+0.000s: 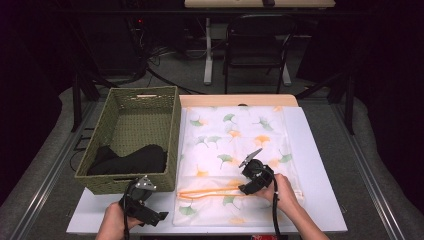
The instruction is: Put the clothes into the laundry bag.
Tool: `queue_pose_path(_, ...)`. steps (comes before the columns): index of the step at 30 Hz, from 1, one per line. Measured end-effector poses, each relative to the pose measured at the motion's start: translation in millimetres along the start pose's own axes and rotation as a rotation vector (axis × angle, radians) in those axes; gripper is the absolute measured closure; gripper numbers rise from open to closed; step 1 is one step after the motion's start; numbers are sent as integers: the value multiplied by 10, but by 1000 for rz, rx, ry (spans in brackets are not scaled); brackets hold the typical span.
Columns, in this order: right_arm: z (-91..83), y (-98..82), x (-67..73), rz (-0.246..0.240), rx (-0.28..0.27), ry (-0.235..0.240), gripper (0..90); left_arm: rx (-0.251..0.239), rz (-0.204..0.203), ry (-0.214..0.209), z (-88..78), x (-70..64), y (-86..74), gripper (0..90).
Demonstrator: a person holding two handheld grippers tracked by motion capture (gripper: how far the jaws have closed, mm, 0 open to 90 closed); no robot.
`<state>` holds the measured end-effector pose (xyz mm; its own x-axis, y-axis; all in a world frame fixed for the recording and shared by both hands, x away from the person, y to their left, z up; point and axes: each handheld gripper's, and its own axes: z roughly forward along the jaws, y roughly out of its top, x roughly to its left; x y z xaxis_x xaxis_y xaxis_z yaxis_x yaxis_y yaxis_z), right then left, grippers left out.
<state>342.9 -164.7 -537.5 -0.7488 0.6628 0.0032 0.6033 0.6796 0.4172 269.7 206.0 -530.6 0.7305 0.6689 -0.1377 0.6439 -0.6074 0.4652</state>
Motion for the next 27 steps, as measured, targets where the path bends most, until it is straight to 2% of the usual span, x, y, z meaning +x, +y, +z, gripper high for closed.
queue_pose_path(3, -1, 15, -1, -5, 13, -2, 429, -1, -9, -5, 0, -4, -5, 3)
queue_pose_path(10, -14, -18, -23, 7, -12, -5, 485, 1, -5, -4, 7, 3, 2, 2)
queue_pose_path(15, -28, -71, -81, 43, -56, -7, 607, 0, -6, -2, 2, 7, 0, 2)
queue_pose_path(18, -27, -79, -95, 52, -67, -6, 648, -5, -15, -8, 2, 14, -5, 2)
queue_pose_path(27, -27, -76, -81, 57, -74, -23, 695, -4, -10, -14, 3, 16, -3, 2)
